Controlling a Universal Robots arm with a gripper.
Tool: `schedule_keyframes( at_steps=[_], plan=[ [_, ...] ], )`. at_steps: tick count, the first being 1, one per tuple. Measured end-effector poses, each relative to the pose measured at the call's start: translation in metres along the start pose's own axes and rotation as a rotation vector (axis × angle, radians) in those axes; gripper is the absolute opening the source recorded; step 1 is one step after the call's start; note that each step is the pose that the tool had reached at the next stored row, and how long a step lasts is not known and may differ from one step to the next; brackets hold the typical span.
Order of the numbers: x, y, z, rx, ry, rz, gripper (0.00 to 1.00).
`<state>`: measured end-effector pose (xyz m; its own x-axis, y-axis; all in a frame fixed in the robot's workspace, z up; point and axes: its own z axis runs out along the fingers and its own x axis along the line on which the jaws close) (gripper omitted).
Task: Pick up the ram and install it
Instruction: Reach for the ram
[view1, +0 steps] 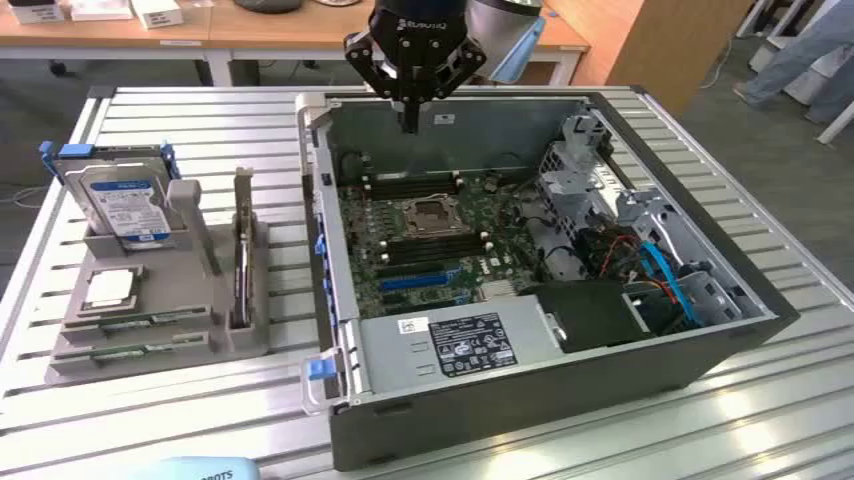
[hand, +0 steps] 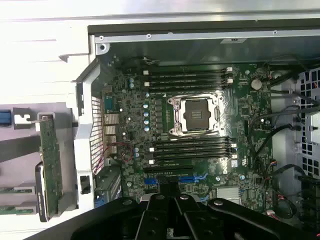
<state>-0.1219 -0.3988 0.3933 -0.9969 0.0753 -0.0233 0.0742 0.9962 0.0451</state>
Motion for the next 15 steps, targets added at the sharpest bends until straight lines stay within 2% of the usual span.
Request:
schedule_keyframes(
  at_steps=[15],
  plan=[
    [0.0024, -0.0002, 0.0000, 0.0000, -0.0001, 0.000, 0.10]
  ],
)
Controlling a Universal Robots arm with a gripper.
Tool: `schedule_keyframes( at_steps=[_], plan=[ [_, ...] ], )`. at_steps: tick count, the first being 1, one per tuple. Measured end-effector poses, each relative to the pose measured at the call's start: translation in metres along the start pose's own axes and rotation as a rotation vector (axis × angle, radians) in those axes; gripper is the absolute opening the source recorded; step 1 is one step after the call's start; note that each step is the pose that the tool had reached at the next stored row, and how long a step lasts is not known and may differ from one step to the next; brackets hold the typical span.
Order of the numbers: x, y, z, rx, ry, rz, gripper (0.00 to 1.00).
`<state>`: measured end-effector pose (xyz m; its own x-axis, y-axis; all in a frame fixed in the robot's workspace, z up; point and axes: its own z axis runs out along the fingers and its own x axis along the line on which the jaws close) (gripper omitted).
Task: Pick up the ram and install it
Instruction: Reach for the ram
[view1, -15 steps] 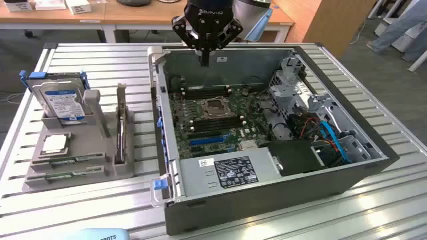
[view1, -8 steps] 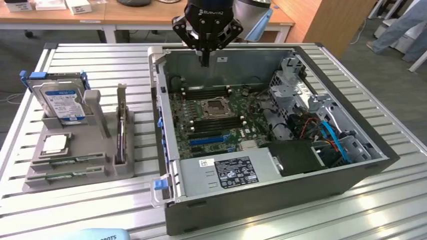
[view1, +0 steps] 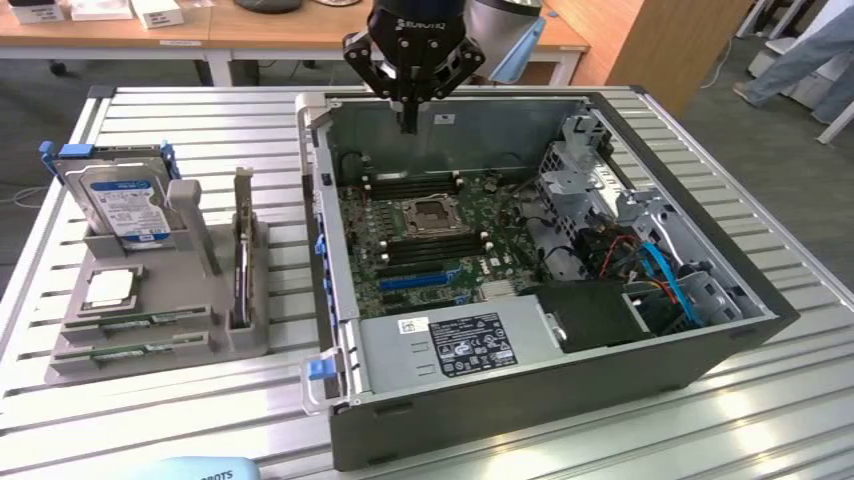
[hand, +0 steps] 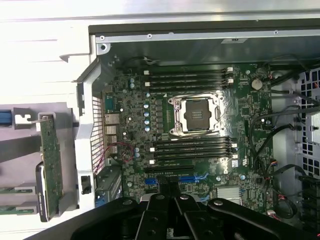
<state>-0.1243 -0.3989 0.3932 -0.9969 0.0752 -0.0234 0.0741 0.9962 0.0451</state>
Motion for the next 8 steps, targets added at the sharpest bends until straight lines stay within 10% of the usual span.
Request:
schedule_keyframes(
  at_steps=[8],
  plan=[
    [0.013, -0.0009, -0.0003, 0.0000, 0.0001, 0.000, 0.10]
  ],
)
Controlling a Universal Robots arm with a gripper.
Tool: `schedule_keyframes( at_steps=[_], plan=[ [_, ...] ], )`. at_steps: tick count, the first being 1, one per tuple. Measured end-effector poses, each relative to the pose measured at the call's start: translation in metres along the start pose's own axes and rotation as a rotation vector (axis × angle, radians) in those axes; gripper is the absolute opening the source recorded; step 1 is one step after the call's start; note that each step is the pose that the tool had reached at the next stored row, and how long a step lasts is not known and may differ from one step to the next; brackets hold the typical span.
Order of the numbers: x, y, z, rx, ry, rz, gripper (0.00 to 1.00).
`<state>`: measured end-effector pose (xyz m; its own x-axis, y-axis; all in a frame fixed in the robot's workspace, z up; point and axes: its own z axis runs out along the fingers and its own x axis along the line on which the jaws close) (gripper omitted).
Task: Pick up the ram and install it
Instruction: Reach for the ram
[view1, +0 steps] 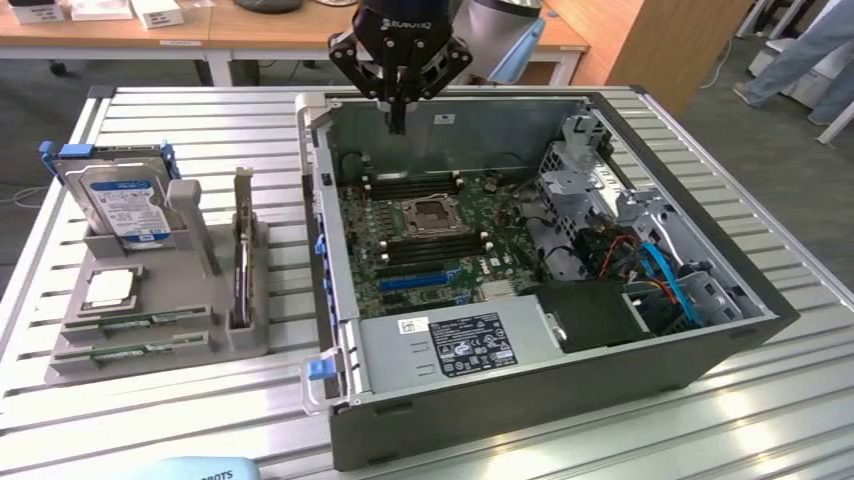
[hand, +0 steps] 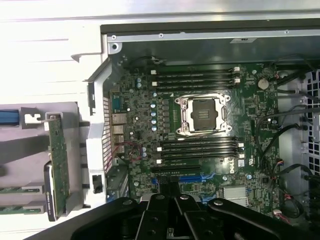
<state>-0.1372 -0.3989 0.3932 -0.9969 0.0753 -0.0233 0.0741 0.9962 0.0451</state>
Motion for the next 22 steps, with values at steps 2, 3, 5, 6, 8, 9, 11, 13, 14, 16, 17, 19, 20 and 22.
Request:
schedule_keyframes(
  at_steps=[2, 3, 5, 6, 8, 9, 11, 13, 14, 16, 17, 19, 20, 22],
  plan=[
    [0.004, -0.0002, -0.0001, 0.0001, 0.0000, 0.000, 0.10],
    [0.006, -0.0004, -0.0002, 0.0001, 0.0000, 0.000, 0.10],
    [0.010, -0.0007, -0.0002, 0.0001, -0.0001, 0.000, 0.10],
    [0.012, -0.0009, -0.0003, 0.0000, -0.0001, 0.000, 0.10],
    [0.016, -0.0012, -0.0004, 0.0001, 0.0000, 0.000, 0.10],
    [0.017, -0.0013, -0.0005, 0.0001, 0.0000, 0.000, 0.10],
    [0.022, -0.0016, -0.0006, 0.0000, 0.0000, 0.000, 0.10],
    [0.025, -0.0019, -0.0006, 0.0000, 0.0000, 0.000, 0.10],
    [0.027, -0.0020, -0.0007, 0.0001, 0.0000, 0.000, 0.10],
    [0.031, -0.0023, -0.0008, 0.0001, 0.0000, 0.000, 0.10],
    [0.035, -0.0026, -0.0009, 0.0000, 0.0000, 0.000, 0.10],
    [0.039, -0.0029, -0.0010, 0.0001, 0.0000, 0.000, 0.10],
    [0.041, -0.0030, -0.0011, 0.0001, -0.0001, 0.000, 0.10],
    [0.045, -0.0033, -0.0012, 0.0000, 0.0000, 0.000, 0.10]
  ],
)
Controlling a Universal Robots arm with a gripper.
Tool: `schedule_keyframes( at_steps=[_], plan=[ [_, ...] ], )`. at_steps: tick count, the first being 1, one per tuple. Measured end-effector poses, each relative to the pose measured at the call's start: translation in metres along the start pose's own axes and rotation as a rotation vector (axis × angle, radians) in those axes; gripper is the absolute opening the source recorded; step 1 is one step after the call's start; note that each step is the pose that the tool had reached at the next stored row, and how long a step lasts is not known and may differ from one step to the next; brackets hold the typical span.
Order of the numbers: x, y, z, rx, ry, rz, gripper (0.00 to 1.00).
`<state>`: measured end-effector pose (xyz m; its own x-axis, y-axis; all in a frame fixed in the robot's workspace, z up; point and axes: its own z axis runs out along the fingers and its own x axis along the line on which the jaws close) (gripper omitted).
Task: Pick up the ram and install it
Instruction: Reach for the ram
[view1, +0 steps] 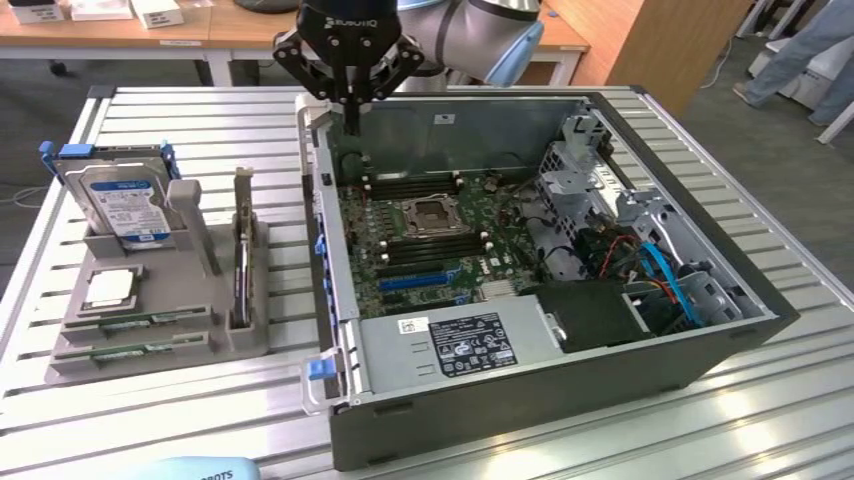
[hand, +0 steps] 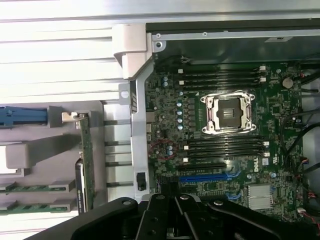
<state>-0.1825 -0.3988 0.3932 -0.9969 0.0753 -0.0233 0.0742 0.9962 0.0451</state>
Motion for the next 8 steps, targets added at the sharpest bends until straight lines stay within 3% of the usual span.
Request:
schedule_keyframes(
  at_steps=[8],
  plan=[
    [0.018, -0.0013, -0.0005, 0.0000, 0.0000, 0.000, 0.10]
  ],
)
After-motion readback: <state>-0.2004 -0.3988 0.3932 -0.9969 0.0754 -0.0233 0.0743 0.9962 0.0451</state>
